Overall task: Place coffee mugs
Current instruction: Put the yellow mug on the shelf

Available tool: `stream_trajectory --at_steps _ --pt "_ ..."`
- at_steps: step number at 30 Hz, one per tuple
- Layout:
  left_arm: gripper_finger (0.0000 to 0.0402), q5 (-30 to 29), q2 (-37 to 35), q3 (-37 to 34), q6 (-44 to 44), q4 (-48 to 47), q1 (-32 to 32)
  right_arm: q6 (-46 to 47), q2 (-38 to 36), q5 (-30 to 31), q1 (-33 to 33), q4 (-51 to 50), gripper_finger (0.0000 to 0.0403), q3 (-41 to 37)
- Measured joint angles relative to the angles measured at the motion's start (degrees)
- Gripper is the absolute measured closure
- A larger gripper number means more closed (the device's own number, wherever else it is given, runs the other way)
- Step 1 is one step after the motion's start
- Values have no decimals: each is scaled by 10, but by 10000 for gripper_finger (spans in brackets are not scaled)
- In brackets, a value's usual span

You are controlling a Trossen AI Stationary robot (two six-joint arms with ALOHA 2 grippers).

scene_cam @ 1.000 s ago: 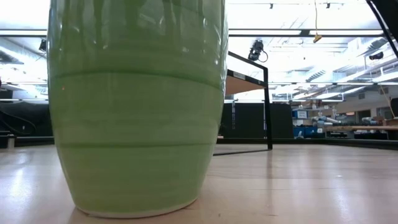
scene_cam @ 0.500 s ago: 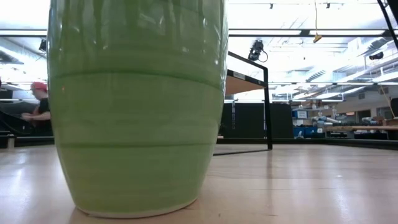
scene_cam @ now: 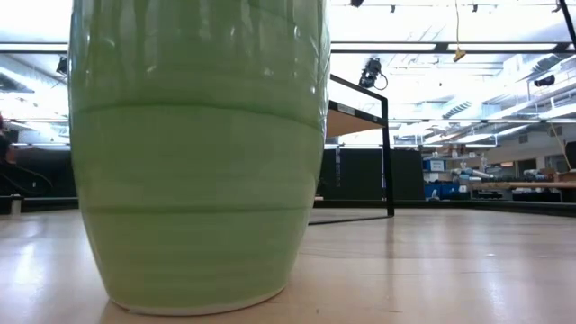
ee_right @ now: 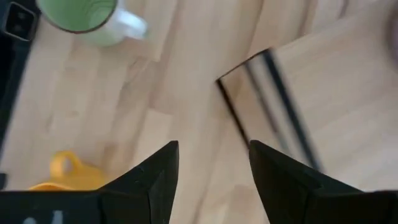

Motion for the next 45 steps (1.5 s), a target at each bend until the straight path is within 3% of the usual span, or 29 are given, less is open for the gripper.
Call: stream_trajectory --at_steps 11,21,25,29,45 --pt "274 0 0 0 105 83 0 190 0 1 111 -13 202 -71" --pt "274 0 0 0 121 100 0 344 0 -2 184 13 202 -175" --pt "274 0 0 0 121 100 0 359 0 -1 194 32 202 -217" --pt "274 0 0 0 121 100 0 353 1 -37 195 57 204 -257" --pt "274 0 0 0 121 99 0 341 1 -68 187 119 235 -329"
